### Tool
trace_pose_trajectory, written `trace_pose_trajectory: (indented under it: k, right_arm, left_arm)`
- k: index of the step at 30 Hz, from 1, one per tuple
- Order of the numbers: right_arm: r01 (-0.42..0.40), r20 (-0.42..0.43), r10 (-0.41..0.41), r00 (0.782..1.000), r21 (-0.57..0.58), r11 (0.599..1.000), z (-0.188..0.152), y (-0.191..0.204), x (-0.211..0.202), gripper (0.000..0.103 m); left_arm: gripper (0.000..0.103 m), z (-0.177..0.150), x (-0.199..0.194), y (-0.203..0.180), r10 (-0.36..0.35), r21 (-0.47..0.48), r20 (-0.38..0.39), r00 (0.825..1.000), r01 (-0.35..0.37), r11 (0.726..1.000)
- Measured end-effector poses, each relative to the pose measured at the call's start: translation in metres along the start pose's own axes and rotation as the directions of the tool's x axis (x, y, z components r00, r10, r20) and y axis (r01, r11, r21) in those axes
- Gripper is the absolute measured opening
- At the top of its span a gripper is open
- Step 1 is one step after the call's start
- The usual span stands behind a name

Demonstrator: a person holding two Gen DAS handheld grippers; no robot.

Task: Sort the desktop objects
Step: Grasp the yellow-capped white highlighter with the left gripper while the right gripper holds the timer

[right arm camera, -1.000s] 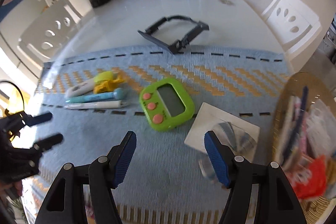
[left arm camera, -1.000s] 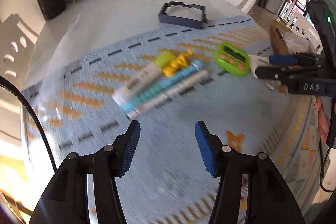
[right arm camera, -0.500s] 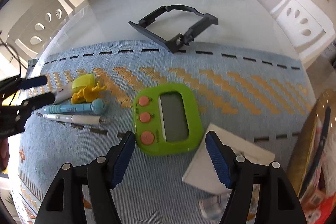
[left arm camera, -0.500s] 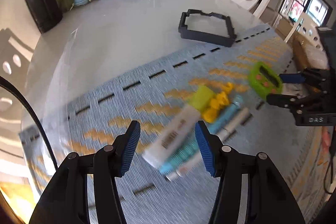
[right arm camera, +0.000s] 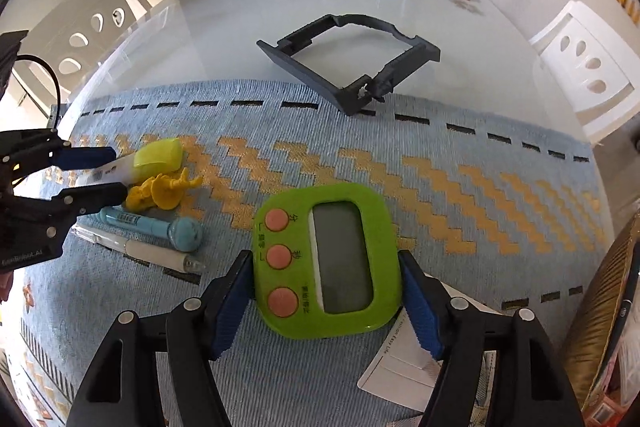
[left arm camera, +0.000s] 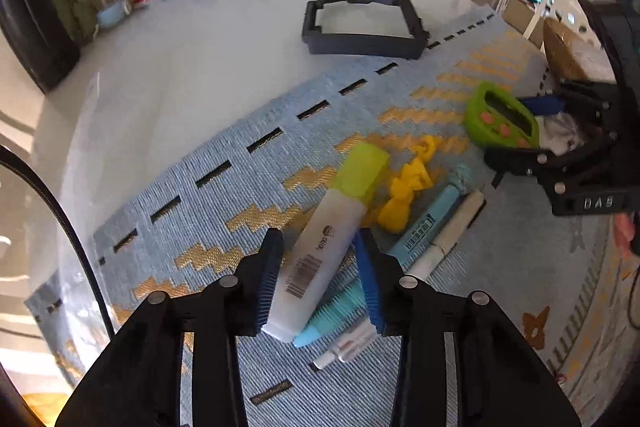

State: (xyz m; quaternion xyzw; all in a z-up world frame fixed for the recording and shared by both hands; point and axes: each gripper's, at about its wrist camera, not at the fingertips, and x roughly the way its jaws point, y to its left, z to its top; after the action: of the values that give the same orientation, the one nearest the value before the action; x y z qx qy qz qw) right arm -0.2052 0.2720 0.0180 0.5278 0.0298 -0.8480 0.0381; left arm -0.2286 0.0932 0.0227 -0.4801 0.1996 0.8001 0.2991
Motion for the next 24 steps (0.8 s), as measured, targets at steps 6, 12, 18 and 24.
trace_pose_trajectory:
  k: [6, 12, 18, 24]
  right_arm:
    - [-0.021, 0.009, 0.021, 1.0, 0.038, 0.999, -0.007, 0.001, -0.004, 0.066]
    - [-0.075, -0.012, 0.076, 0.997, 0.083, 0.994, -0.03, 0.005, -0.024, 0.066]
    - [-0.086, -0.04, 0.089, 0.995, 0.068, 0.994, -0.067, 0.021, -0.044, 0.066]
    - [-0.081, -0.067, 0.087, 0.994, 0.089, 0.993, -0.092, 0.024, -0.05, 0.066]
  left_arm:
    - [0.025, -0.017, -0.015, 0.005, -0.093, -0.144, 0.03, 0.995, 0.097, 0.985]
    - [0.023, -0.056, -0.039, -0.012, -0.07, -0.252, 0.026, 0.997, 0.074, 0.965]
    - [0.023, -0.106, -0.062, -0.023, -0.056, -0.348, 0.008, 0.998, 0.055, 0.936]
    - [0.028, -0.082, -0.074, -0.008, -0.077, -0.381, 0.099, 0.992, 0.109, 0.918]
